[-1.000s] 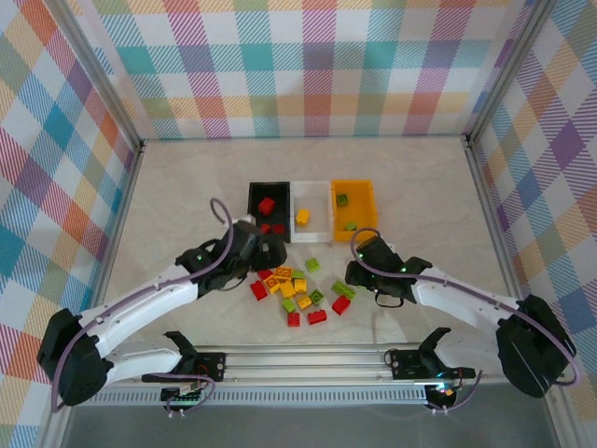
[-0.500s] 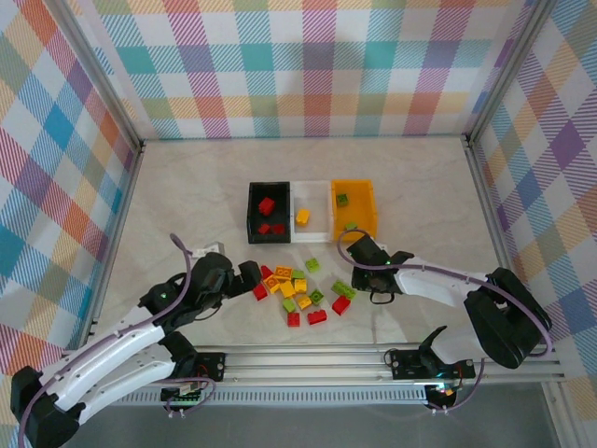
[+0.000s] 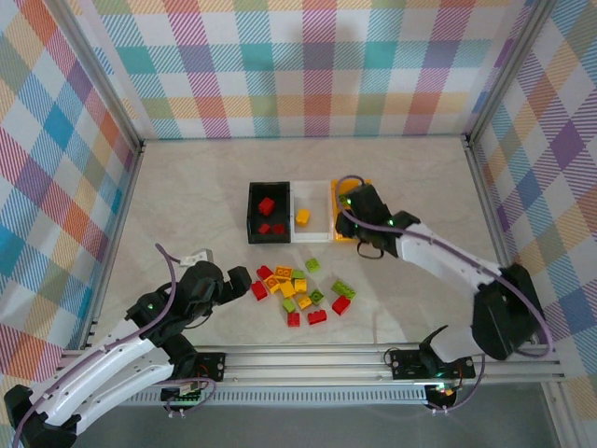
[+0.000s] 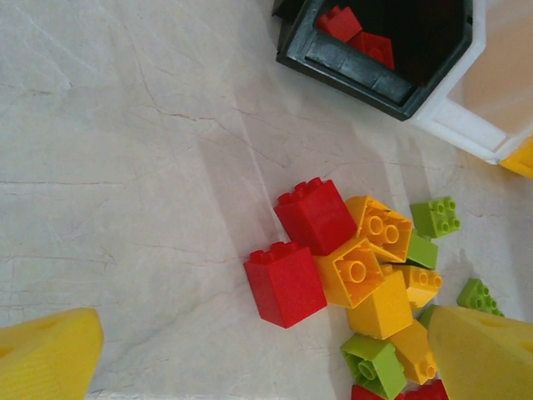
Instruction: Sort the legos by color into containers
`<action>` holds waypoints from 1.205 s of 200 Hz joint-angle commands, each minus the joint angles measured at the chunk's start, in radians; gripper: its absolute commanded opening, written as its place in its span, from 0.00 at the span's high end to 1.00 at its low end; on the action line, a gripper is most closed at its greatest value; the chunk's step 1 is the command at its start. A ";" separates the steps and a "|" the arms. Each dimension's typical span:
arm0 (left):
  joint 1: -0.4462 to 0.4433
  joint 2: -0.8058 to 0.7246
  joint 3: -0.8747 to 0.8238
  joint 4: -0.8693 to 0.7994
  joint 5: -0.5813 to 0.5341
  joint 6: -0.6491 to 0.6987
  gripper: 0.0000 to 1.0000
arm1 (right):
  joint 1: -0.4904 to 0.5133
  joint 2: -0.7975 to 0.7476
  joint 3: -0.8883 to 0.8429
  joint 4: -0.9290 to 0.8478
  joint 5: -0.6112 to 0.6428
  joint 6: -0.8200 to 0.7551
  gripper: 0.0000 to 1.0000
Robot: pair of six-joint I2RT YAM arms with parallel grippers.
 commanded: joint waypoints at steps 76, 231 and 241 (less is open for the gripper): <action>-0.008 -0.005 -0.014 -0.052 -0.011 -0.001 0.00 | -0.105 0.284 0.304 -0.048 0.009 -0.073 0.35; -0.144 0.647 0.232 0.039 -0.104 0.238 0.21 | -0.043 -0.072 -0.142 0.127 -0.119 -0.023 0.22; -0.145 0.629 0.203 0.045 -0.114 0.212 0.24 | -0.043 -0.083 -0.155 0.128 -0.113 -0.024 0.22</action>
